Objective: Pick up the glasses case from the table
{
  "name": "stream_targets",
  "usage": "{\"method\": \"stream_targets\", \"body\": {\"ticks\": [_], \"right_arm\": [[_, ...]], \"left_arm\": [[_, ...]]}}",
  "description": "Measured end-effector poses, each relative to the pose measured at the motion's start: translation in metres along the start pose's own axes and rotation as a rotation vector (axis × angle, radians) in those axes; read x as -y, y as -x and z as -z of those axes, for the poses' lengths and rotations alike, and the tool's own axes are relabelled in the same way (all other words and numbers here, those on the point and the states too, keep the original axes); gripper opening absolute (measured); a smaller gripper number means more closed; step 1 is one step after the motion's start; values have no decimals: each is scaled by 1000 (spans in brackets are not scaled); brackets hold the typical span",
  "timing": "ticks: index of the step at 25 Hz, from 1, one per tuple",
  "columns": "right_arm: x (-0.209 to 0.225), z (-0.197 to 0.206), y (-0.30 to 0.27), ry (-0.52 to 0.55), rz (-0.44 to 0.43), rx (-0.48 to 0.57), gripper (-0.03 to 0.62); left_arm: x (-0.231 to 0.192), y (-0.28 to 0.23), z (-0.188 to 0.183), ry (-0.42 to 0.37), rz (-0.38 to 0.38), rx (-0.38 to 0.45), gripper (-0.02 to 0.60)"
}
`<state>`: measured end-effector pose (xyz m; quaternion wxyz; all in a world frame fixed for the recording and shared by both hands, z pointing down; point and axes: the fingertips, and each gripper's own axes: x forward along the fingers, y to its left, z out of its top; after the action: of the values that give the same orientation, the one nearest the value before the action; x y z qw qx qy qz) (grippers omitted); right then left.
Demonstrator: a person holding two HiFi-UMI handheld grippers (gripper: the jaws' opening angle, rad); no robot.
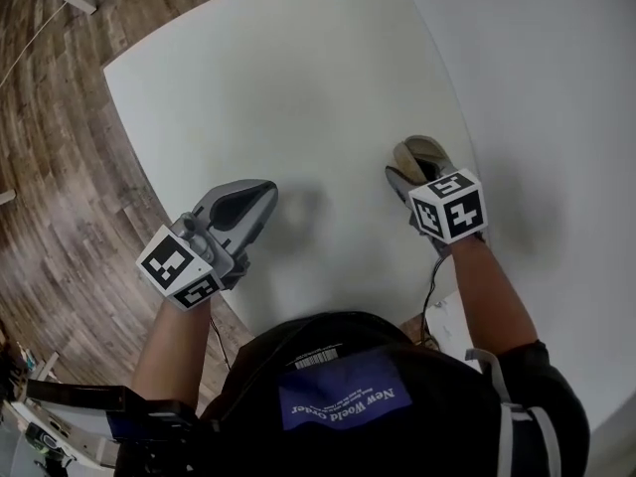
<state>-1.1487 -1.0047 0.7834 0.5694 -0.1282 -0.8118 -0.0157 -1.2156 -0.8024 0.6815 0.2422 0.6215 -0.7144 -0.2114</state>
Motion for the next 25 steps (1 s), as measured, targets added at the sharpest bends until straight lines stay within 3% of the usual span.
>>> {"method": "stream_targets", "body": {"ticks": [1,5,13,20,25], "right_arm": [[1,0,0,5,8,7,112],[8,-11,-1,16,7,40,63],[28,-27,8,7,-30,52,55],[8,-9,-23,-6,-4,79,54],[4,-6,-23,-7,-6,82,52]], "left_arm": [[0,-1,4,-4,5,-9,3],[-10,-14,13,0,14,-35,3],[-13,-40,12,19,1,-61,3],[-14,-9,46,2,17,-64,3],[0,-2,39,-20,4,-58,3]]}}
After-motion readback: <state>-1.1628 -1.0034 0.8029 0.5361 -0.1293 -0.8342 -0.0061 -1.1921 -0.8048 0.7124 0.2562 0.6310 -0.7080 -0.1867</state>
